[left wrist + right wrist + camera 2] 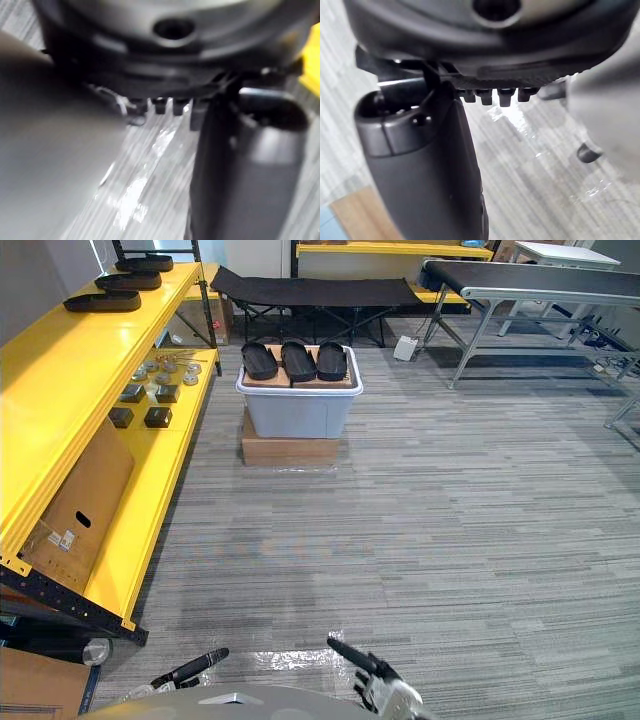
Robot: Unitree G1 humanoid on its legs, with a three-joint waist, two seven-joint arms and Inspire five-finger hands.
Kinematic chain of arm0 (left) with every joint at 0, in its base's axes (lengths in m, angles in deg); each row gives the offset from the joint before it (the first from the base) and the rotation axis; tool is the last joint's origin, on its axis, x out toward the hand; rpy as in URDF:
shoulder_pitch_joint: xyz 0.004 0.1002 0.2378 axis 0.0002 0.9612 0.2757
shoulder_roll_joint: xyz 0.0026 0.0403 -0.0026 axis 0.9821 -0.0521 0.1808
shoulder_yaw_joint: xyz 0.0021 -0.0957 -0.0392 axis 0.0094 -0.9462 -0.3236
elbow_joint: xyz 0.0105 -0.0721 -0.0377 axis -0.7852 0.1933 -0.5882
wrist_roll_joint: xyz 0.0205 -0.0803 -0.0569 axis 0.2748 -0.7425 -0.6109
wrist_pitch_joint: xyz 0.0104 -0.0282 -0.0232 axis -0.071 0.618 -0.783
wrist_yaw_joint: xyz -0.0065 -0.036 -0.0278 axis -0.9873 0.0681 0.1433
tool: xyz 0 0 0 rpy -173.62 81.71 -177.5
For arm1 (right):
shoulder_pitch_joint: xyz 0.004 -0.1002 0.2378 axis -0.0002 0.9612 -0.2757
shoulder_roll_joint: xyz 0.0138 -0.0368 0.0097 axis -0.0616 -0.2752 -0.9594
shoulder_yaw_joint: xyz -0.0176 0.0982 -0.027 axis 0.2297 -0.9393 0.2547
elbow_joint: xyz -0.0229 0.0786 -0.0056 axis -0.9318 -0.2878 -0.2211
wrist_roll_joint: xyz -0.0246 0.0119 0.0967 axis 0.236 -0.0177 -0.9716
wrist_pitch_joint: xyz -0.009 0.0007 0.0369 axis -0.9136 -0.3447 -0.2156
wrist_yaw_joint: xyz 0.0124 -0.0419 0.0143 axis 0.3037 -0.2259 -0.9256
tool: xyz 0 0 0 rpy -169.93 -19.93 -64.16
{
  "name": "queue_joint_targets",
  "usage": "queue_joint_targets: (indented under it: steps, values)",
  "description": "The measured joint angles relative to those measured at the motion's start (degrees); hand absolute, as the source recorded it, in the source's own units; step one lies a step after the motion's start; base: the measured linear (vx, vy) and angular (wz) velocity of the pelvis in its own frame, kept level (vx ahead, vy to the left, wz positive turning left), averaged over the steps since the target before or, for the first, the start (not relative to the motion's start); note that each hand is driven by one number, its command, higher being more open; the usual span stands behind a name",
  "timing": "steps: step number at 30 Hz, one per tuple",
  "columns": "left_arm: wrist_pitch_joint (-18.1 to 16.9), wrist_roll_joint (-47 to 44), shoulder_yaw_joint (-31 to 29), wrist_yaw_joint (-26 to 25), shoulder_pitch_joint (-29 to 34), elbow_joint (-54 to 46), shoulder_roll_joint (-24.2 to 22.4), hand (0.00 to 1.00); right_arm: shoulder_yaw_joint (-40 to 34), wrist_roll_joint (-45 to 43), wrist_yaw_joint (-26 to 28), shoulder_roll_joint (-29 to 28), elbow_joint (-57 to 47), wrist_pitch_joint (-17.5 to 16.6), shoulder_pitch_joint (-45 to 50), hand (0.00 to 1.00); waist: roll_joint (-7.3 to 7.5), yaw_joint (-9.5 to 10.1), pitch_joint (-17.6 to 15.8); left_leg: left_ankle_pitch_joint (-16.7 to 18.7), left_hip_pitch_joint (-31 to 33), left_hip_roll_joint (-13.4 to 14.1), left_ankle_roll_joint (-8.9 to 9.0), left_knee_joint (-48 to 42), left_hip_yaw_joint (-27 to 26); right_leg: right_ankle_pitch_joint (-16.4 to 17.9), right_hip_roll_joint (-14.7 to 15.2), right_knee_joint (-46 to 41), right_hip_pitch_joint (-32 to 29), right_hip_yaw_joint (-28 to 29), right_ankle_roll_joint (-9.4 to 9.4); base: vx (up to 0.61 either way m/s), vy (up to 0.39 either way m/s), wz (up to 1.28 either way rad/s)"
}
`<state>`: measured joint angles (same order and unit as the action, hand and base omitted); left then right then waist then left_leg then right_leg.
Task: Walk over and take three plastic housings, then place them on the shelf
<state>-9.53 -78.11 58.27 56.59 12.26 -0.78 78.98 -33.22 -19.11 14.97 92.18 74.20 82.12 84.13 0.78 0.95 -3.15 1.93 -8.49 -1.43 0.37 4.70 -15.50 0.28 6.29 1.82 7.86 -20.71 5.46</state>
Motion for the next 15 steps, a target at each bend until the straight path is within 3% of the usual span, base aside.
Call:
queue_joint_targets:
  steps: [10,15]
  values:
    - [-3.7,-2.63,1.82,0.58,0.11,-0.95,0.2,1.0,2.26,-0.51,0.82,-0.3,-1.57,-3.63,-2.39,1.0,0.69,0.12,-2.13,-0.72,0.56,-1.25,-1.11,0.1,1.06,-0.35,1.11,0.32,-0.04,-1.06,0.06,-0.05,0.015,0.06]
    - [-5.96,-3.55,2.95,0.09,0.94,-2.81,0.12,1.0,2.67,-5.11,0.49,-0.33,-1.92,-7.33,-2.35,1.0,0.18,-0.59,-2.42,-0.84,1.22,-1.6,-1.3,0.08,1.1,-0.58,1.41,0.46,-0.7,-1.13,0.09,0.0,0.0,0.0]
